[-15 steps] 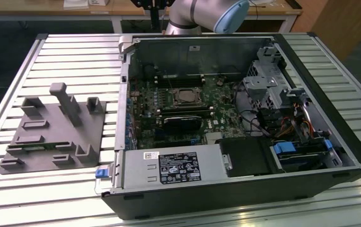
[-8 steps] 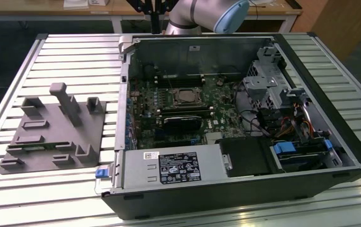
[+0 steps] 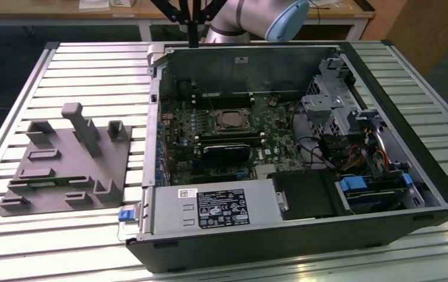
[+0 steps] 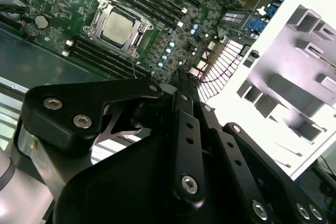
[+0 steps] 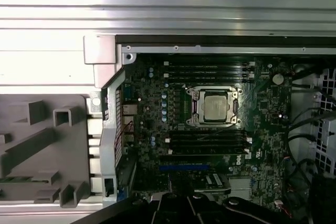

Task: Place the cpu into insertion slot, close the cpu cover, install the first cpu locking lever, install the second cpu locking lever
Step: 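Install the first cpu locking lever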

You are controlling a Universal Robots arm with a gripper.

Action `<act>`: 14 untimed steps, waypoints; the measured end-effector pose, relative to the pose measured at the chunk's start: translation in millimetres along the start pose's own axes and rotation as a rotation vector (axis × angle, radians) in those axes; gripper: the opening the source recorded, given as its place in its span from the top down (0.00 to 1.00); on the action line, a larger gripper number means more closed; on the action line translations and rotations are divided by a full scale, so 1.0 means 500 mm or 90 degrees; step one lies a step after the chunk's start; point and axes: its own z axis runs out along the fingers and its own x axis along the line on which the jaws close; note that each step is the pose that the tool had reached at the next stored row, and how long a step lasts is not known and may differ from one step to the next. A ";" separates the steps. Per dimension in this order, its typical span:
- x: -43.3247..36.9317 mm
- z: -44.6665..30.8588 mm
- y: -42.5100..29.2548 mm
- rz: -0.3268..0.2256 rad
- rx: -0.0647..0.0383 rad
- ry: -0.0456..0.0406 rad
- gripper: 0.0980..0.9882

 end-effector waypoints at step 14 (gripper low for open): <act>0.000 0.036 0.004 0.000 0.000 0.0000 0.99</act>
